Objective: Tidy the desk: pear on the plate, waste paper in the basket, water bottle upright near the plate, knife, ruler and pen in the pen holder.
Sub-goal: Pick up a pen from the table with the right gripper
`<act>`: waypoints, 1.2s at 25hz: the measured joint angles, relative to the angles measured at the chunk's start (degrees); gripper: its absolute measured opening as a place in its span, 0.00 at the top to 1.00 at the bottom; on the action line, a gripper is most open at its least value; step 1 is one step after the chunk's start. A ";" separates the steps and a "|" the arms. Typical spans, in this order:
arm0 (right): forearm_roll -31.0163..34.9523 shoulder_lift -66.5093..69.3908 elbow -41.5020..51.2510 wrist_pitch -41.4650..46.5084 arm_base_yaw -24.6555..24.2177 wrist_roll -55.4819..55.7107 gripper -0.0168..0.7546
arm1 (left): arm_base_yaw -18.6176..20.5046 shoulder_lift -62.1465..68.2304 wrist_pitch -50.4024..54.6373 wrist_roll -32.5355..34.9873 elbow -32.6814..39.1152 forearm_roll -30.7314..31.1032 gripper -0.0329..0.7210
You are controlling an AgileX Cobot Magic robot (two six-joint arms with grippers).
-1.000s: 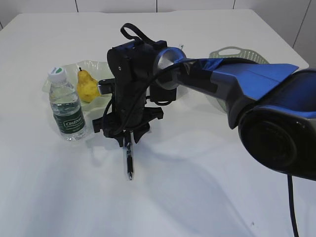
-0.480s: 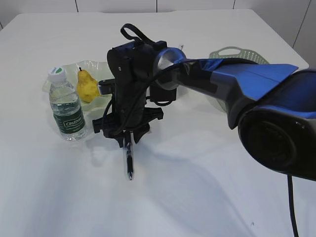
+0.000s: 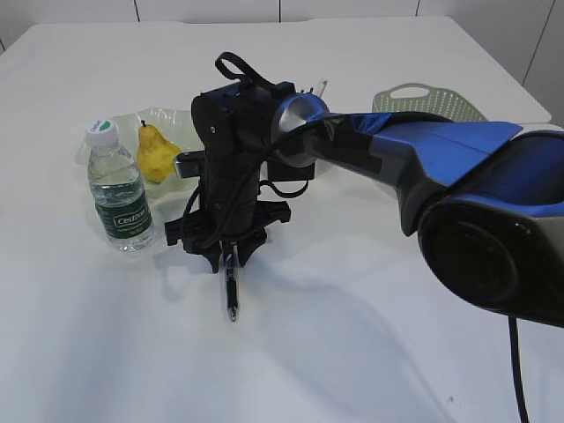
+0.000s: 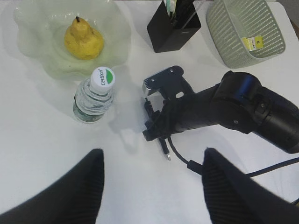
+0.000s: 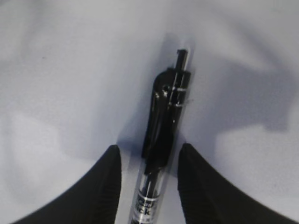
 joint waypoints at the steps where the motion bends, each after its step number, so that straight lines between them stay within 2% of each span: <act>1: 0.00 0.00 0.00 0.00 0.00 0.00 0.55 | 0.00 0.00 0.00 0.00 0.00 0.06 0.34; 7: 0.00 0.09 -0.17 0.22 0.00 0.00 0.57 | 0.00 0.00 0.00 0.00 0.00 0.66 0.34; 12: -0.21 0.22 -0.26 1.08 0.00 0.00 0.76 | 0.00 0.00 0.00 0.00 0.00 0.66 0.34; 15: -0.42 0.22 -0.38 1.31 0.00 0.00 0.83 | 0.00 0.00 0.00 0.00 0.00 0.66 0.34; 20: -0.66 0.35 -0.89 1.45 0.00 0.00 0.84 | 0.00 0.00 0.00 0.00 0.00 0.66 0.34; 30: -1.77 0.82 -8.55 1.91 0.00 -0.71 0.84 | 0.00 0.00 0.00 0.00 0.00 0.77 0.34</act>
